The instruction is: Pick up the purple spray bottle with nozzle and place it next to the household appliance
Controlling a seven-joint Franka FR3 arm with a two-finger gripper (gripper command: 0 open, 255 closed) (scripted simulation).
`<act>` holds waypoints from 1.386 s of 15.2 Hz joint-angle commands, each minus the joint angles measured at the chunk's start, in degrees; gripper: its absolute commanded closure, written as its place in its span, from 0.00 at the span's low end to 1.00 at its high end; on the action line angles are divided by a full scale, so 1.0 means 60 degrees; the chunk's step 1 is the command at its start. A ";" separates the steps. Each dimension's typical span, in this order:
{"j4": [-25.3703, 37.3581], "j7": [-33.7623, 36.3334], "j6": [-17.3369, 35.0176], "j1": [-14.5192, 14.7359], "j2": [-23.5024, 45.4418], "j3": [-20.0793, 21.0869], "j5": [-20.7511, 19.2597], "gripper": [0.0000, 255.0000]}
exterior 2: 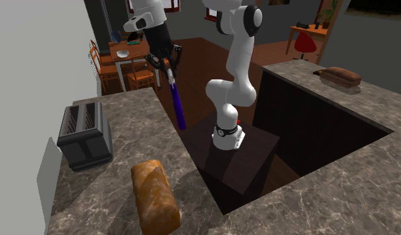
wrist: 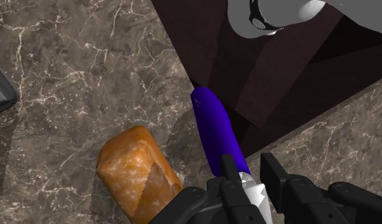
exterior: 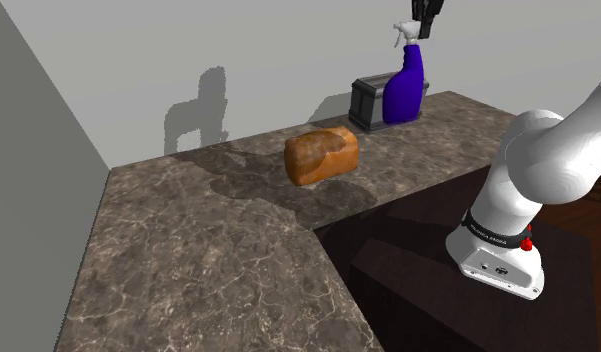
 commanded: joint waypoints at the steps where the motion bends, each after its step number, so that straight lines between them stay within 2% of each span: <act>1: 0.0385 0.0000 -0.0265 0.0029 0.0125 -0.0005 0.0036 1.00; 13: 0.2732 -0.0010 -0.1751 0.0212 0.1016 -0.0099 0.0290 1.00; 17: 0.3901 -0.1161 -0.1817 0.0233 0.2225 -0.1107 0.0200 1.00; 21: 0.5382 -0.2502 -0.2003 0.0105 0.3770 -0.2245 0.0495 1.00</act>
